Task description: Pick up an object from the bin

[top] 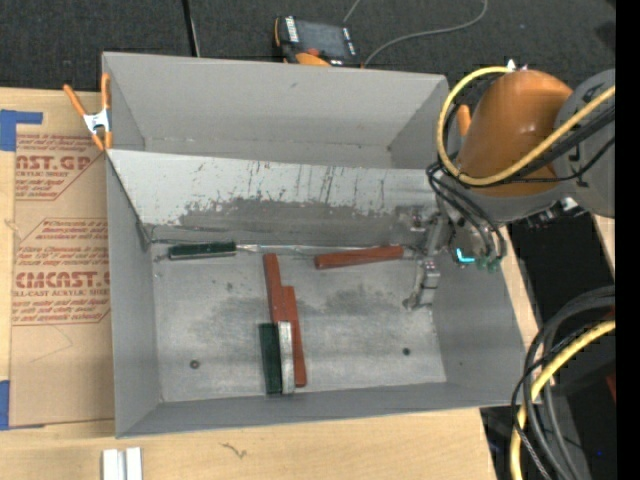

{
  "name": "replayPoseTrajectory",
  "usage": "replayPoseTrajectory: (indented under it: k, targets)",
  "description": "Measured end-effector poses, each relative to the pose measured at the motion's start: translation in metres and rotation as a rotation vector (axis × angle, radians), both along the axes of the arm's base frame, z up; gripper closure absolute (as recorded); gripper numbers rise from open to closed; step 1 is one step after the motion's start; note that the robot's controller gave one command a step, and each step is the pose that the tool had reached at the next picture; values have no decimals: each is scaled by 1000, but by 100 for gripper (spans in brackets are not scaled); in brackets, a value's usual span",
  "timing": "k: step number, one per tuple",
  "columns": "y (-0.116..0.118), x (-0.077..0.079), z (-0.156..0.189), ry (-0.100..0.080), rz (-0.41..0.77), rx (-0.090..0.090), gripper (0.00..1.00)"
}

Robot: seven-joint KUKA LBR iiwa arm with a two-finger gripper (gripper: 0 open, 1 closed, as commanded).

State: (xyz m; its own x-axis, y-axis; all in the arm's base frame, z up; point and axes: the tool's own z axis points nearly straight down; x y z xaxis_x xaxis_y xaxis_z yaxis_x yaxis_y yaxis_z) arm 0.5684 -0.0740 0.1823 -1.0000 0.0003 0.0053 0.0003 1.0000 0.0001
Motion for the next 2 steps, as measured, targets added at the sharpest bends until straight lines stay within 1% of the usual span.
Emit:
replayPoseTrajectory:
  k: [1, 2]
  targets:
    - [40, 19, -97, -1, -7, 3, 0]
    - [72, 22, -112, -10, 36, 0, 0]
